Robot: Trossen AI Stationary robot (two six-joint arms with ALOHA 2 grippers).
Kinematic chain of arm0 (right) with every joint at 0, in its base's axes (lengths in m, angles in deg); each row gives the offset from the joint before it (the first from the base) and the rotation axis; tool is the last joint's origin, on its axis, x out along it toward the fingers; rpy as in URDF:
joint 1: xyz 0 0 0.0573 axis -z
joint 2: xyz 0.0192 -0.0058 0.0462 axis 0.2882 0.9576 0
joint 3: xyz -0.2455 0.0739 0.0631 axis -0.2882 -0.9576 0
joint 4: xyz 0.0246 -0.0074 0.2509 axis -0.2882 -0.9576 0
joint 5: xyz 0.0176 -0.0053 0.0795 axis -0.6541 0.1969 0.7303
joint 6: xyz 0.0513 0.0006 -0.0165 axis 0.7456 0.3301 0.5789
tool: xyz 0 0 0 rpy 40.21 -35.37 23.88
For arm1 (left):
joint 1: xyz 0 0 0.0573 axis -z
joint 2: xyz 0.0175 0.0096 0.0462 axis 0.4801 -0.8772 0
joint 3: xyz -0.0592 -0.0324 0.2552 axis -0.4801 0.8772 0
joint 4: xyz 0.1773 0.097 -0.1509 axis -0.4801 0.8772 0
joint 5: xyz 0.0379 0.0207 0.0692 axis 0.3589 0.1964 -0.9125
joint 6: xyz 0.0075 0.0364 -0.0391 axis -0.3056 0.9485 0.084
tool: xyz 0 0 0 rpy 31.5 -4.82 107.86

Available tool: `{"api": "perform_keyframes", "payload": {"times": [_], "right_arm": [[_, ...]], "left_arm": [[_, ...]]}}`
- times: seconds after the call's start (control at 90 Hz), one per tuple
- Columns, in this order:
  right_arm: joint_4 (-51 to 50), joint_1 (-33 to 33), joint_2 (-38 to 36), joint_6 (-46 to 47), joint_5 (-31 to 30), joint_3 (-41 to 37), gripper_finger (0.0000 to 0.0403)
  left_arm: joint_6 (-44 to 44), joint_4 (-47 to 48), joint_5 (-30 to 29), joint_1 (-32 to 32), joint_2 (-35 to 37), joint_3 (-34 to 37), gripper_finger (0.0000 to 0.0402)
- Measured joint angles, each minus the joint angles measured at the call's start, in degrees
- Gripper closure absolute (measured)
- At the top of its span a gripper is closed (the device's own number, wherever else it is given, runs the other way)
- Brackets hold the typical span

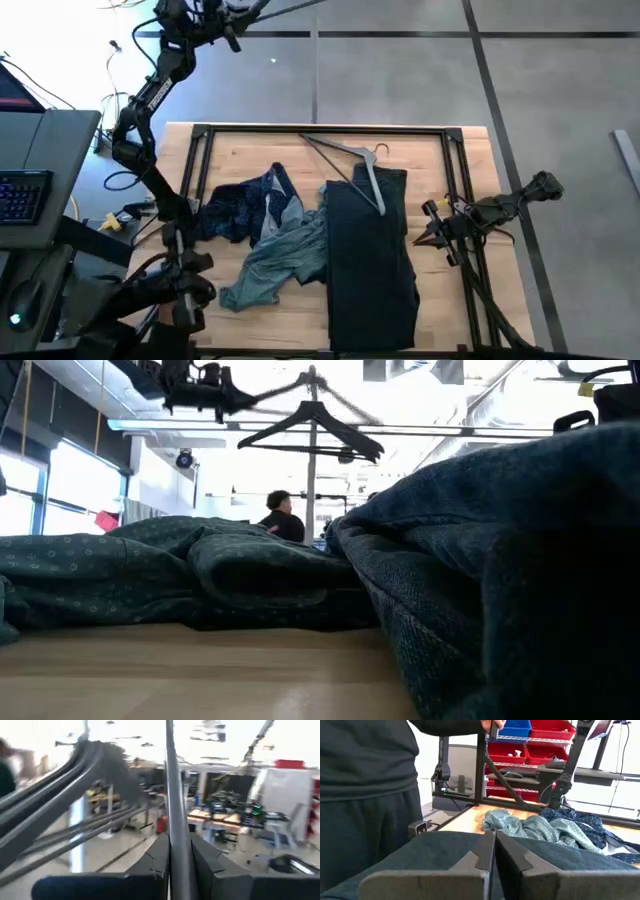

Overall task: Hang clothes
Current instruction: Unhang the hanger from the hanger rack

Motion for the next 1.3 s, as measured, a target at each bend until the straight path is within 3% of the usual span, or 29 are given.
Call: {"api": "perform_keyframes", "payload": {"times": [0.233,0.333,0.478,0.6,0.711,0.8,0.889,1.0,1.111,1.3], "right_arm": [[0.0,0.0,0.0,0.0,0.0,0.0,0.0402],[0.0,0.0,0.0,0.0,0.0,0.0,0.0402],[0.0,0.0,0.0,0.0,0.0,0.0,0.0402],[0.0,0.0,0.0,0.0,0.0,0.0,0.0402],[0.0,0.0,0.0,0.0,0.0,0.0,0.0402],[0.0,0.0,0.0,0.0,0.0,0.0,0.0402],[0.0,0.0,0.0,0.0,0.0,0.0,0.0402],[0.0,0.0,0.0,0.0,0.0,0.0,0.0402],[0.0,0.0,0.0,0.0,0.0,0.0,0.0402],[0.0,0.0,0.0,0.0,0.0,0.0,0.0402]], "left_arm": [[-2.3,4.1,2.4,0.5,3.6,0.2,0.0382],[-2.5,8.3,6.8,2.3,5.5,0.0,0.0382],[-0.2,22.2,9.8,7.0,6.2,0.1,0.0382],[8.1,39.2,9.9,12.7,6.4,0.1,0.0382],[17.9,55.1,6.7,17.2,5.4,0.7,0.0382],[19.8,59.8,6.3,19.6,5.1,4.4,0.0382],[17.9,59.3,10.2,21.4,5.2,9.7,0.0382],[14.2,54.6,10.7,23.1,5.1,17.4,0.0382],[5.0,41.0,10.5,24.0,5.1,25.8,0.0382],[-11.2,19.6,3.1,24.9,3.2,37.4,0.0373]]}}
